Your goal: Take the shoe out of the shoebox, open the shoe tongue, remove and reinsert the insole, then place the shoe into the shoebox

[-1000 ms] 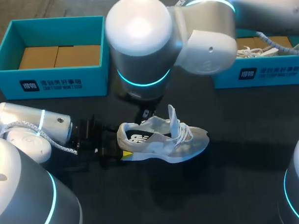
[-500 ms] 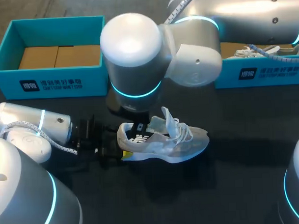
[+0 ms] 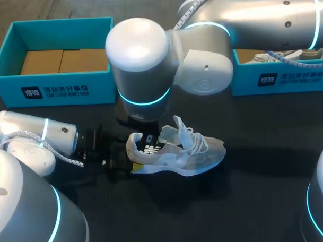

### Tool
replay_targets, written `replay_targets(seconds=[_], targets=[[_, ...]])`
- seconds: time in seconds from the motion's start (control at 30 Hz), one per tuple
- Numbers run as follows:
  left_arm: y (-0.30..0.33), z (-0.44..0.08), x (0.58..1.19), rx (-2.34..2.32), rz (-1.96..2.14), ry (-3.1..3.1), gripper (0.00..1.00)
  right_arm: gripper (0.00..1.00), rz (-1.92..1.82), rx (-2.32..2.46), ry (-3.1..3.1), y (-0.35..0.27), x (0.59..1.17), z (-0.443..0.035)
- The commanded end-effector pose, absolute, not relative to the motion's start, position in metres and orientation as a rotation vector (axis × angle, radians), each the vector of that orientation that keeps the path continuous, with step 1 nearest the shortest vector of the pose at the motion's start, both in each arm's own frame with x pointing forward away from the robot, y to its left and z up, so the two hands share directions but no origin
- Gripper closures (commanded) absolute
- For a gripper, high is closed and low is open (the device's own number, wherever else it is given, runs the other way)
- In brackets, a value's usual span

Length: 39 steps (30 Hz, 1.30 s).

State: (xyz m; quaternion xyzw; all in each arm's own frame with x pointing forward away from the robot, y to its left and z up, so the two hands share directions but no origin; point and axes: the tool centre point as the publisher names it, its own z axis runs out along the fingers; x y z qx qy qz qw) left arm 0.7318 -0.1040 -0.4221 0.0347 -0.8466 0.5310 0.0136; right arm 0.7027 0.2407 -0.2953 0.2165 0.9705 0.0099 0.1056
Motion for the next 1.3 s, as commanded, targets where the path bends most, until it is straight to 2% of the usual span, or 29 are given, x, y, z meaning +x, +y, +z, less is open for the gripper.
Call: replay_targets(seconds=[0.03, 0.43, 1.3], targets=[[-0.104, -0.425, 0.733, 0.108, 1.650, -2.638, 1.00, 1.00, 0.026, 0.639, 2.859, 0.242, 0.703, -0.296], [-0.104, -0.425, 0.733, 0.108, 1.650, -2.638, 1.00, 1.00, 0.041, 0.590, 2.857, 0.237, 0.720, -0.302], [-0.104, -0.425, 0.733, 0.108, 1.650, -2.638, 1.00, 1.00, 0.029, 0.613, 2.926, 0.218, 0.736, -0.370]])
